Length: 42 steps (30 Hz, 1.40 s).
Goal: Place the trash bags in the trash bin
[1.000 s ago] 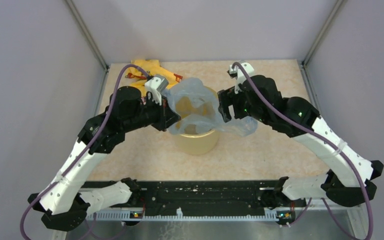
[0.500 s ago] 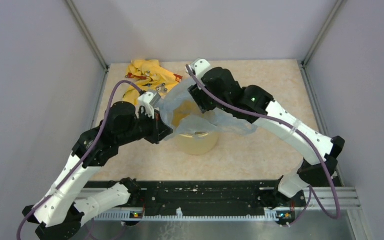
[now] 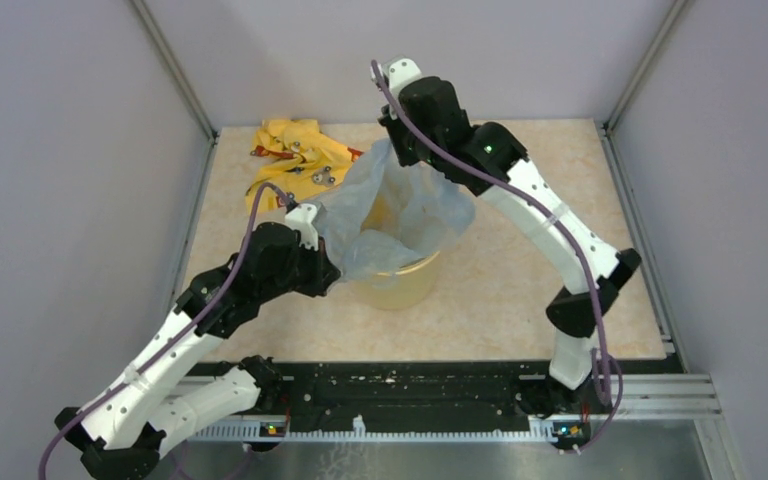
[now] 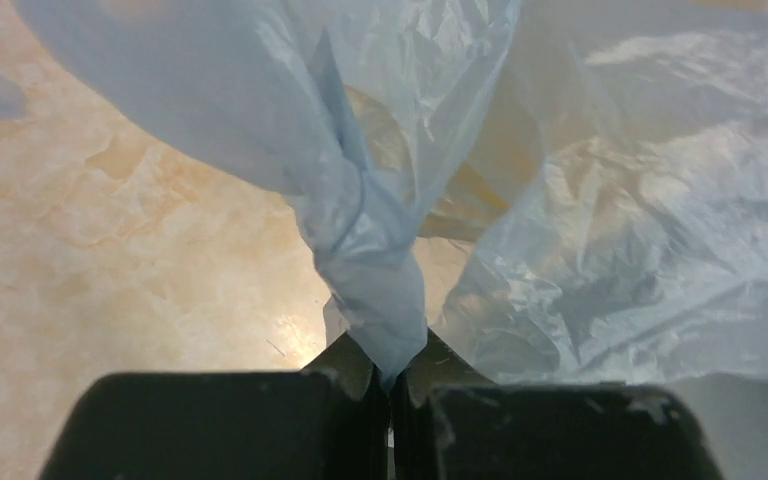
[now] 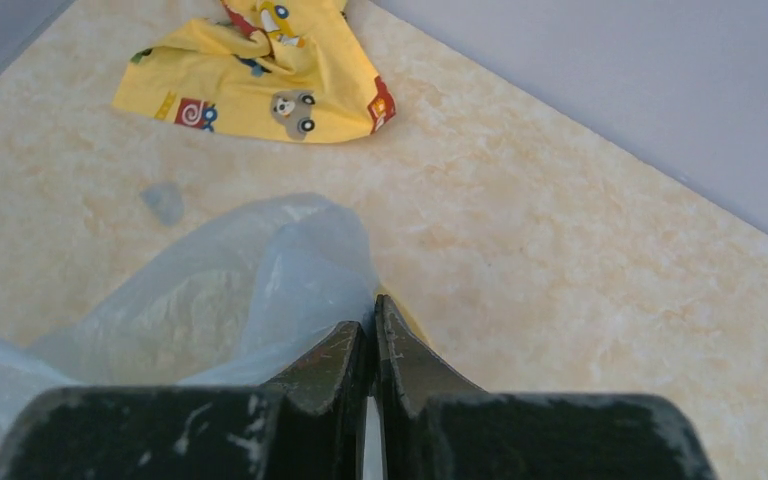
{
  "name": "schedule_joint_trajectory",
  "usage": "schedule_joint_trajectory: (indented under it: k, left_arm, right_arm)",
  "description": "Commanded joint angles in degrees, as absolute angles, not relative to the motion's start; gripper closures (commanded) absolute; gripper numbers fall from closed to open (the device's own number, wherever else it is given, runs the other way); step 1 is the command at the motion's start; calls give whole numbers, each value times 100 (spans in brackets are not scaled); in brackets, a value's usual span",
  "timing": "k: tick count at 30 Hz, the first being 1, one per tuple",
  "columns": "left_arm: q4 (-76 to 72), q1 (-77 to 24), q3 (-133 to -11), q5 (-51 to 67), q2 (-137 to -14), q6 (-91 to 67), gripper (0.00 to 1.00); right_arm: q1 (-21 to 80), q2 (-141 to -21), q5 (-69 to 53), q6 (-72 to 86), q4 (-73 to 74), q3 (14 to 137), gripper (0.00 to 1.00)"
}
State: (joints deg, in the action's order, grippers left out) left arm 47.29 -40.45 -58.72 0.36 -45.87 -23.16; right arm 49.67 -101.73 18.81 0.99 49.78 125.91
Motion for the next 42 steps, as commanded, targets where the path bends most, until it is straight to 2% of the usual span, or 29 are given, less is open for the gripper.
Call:
schedule_joint_trajectory:
  k: [1, 6, 13, 15, 19, 28, 33, 36, 42]
  left_arm:
    - [4259, -4043, -5728, -603, -4491, -2502, 100]
    - [4199, -4043, -5449, -791, -4503, -2659, 100]
    - [4286, -4043, -5299, -746, -4523, -2794, 100]
    - [4329, -4044, -5416, -734, -4482, -2795, 82]
    - [4440, -4043, -5761, -800, -4362, -2739, 59]
    - [4557, -4043, -6602, -713, -4277, -2426, 28]
    - [4769, -4047, -6837, -1529, -4427, -2327, 21]
    - [4603, -4043, -6865, -2007, -4526, -2285, 20]
    - [4060, -4043, -6928, -2112, -4914, -2054, 27]
  right_arm:
    - [4681, -11187, 1755, 233, 5363, 13618, 95]
    - [4362, -12118, 1575, 299, 5543, 14589, 95]
    - [4276, -12165, 1637, 256, 5320, 14012, 94]
    - [4274, -12021, 1565, 287, 5187, 13799, 92]
    - [4282, -11836, 1458, 308, 5120, 13732, 90]
    - [4320, -11667, 1349, 292, 5099, 13696, 87]
    - [4393, -11555, 1385, 251, 5098, 13698, 81]
    - [4439, -11477, 1430, 230, 5104, 13715, 74]
    - [4544, -11413, 1547, 190, 5254, 13850, 58]
